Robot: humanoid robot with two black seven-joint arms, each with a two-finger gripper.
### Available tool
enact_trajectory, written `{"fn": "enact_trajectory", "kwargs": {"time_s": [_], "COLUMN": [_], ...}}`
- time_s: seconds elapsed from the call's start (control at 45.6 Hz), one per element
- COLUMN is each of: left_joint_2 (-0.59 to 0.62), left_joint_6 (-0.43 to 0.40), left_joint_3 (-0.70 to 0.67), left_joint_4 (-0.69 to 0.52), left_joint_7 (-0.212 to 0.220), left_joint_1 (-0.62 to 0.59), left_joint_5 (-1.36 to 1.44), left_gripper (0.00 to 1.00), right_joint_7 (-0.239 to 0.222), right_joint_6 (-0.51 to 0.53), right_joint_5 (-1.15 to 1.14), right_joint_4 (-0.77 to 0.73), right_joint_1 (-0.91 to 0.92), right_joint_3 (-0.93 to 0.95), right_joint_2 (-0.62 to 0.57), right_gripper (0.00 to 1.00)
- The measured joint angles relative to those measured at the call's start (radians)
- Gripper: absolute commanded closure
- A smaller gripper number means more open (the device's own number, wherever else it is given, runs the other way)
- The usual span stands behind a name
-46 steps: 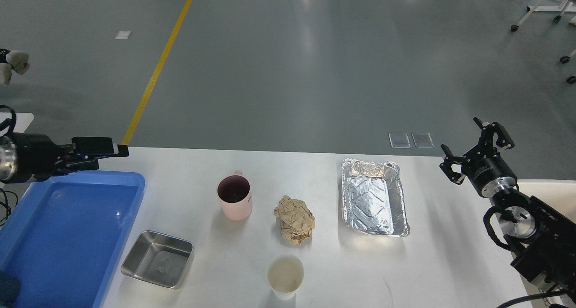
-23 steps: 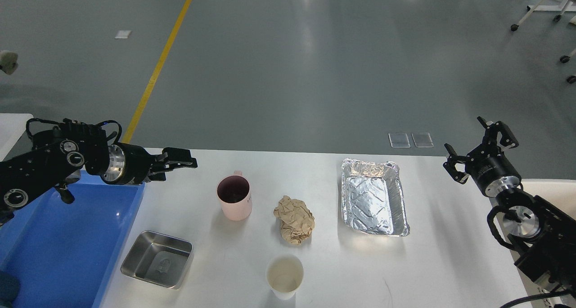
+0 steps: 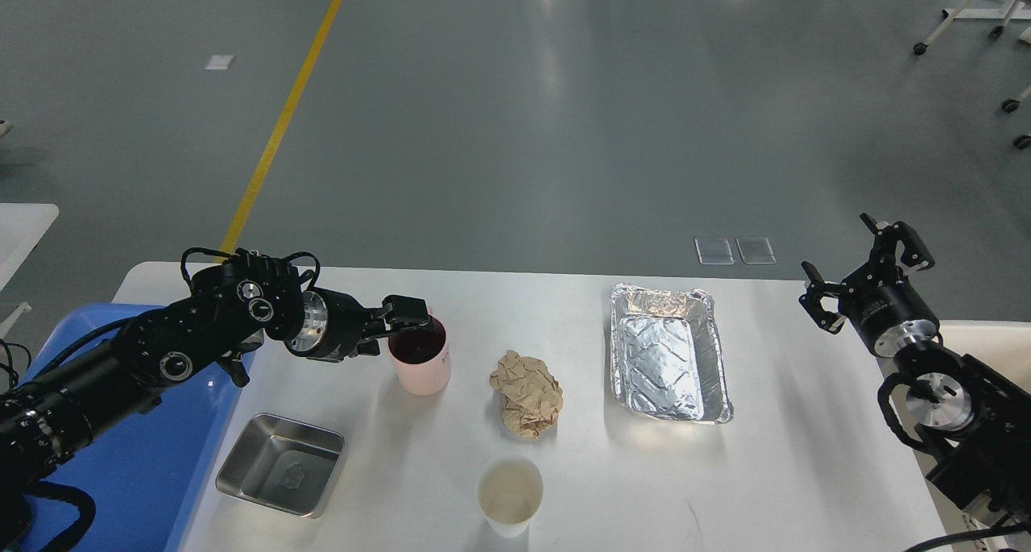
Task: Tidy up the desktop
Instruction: 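Grasp the pink mug by its rim with the left gripper, then lift the pink mug and carry it over the blue bin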
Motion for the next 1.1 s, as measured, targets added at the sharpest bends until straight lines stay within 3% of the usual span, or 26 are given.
{"fn": "enact_trajectory", "kwargs": {"time_s": [0.57,0.876,0.964,1.03,1.096], "left_joint_2": [-0.062,-0.077,-0.077,-0.079,-0.091], "left_joint_6": [0.037,0.039,0.034,0.033,0.042], "left_joint_3": [0.032,0.116,0.138,0.143,0.146], "left_joint_4": [0.115,0.131,0.130,0.130,0.132], "left_joint_7": [0.020,0.015,0.016,0.016,0.017], "left_joint_1": [0.003,-0.009,-0.021,-0.028,-0.033], "left_joint_5": [0.024,0.022,0.023,0.025,0.027], "left_gripper": [0.08,0.52,0.73,0.77,0.90], "right_joint_7": [0.000,0.000,0.000,0.000,0.000], "right_joint_6": [-0.001,-0.001,-0.001,-0.001,-0.001], "right_joint_5": [0.003,0.003,0.003,0.003,0.003], "right_joint_4": [-0.002,-0.002,-0.002,-0.002,-0.002], "right_joint_1": [-0.003,-0.010,-0.013,-0.014,-0.014], "right_joint_3": [0.000,0.000,0.000,0.000,0.000], "right_joint_2": [-0.004,-0.011,-0.011,-0.011,-0.011], "right_gripper": [0.00,0.00,0.00,0.00,0.00]}}
